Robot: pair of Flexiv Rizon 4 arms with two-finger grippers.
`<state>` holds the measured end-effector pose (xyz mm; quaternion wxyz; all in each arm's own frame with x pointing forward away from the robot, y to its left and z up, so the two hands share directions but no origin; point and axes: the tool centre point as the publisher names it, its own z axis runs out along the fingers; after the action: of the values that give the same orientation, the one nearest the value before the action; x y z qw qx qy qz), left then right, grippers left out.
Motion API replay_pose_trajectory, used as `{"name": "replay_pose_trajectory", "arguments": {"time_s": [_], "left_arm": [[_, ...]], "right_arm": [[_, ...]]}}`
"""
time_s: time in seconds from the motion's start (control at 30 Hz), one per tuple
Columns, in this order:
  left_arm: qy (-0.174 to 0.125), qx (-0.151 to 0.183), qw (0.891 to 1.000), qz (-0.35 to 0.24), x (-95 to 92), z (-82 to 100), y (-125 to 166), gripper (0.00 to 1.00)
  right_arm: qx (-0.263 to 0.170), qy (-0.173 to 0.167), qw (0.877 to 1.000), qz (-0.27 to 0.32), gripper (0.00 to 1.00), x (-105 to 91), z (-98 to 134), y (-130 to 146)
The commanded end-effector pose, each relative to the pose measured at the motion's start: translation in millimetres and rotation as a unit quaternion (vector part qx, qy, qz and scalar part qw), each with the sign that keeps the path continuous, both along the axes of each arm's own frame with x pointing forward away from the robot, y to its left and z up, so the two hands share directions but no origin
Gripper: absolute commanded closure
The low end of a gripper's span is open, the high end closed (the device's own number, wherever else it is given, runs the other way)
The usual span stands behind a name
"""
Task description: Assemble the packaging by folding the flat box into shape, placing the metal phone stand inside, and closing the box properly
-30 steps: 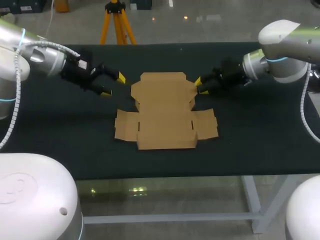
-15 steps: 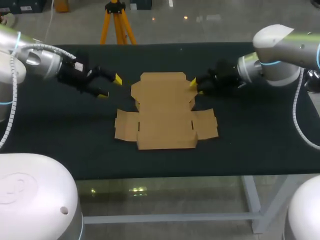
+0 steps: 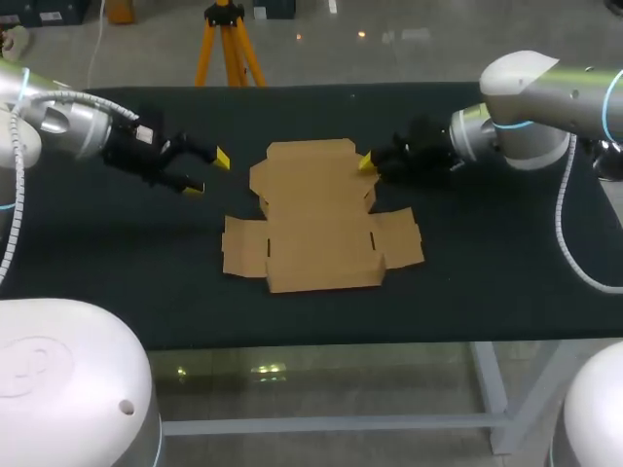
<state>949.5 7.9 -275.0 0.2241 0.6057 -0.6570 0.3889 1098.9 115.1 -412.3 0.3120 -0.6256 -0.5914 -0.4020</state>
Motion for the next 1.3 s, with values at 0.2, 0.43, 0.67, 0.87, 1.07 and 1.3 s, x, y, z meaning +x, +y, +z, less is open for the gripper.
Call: {"name": "replay_pose_trajectory", "arguments": {"time_s": [0.2, 0.43, 0.67, 0.87, 1.07, 1.3], "left_arm": [[0.006, -0.014, 1.000, -0.006, -2.2, -3.4, 6.3, 0.00], [0.008, -0.028, 0.999, -0.018, 2.7, -7.1, 2.2, 0.00], [-0.001, -0.035, 0.999, -0.027, 6.8, -6.8, -2.4, 0.00], [-0.001, -0.035, 0.999, -0.027, 6.8, -6.8, -2.4, 0.00], [-0.001, -0.035, 0.999, -0.027, 6.8, -6.8, -2.4, 0.00], [-0.081, -0.026, 0.996, -0.023, 29.7, -12.2, -3.6, 0.00]], "right_arm": [[0.016, -0.056, 0.998, -0.021, 1.00, -4.1, 7.6, -0.1], [0.027, -0.112, 0.993, -0.034, 1.00, -12.2, 33.0, -5.5], [0.048, -0.133, 0.989, -0.039, 1.00, -16.2, 45.7, -7.8], [0.048, -0.133, 0.989, -0.039, 1.00, -16.2, 45.7, -7.8], [0.048, -0.133, 0.989, -0.039, 1.00, -16.2, 45.7, -7.8], [0.056, -0.179, 0.981, -0.040, 1.00, -16.9, 66.6, -9.2]]}}
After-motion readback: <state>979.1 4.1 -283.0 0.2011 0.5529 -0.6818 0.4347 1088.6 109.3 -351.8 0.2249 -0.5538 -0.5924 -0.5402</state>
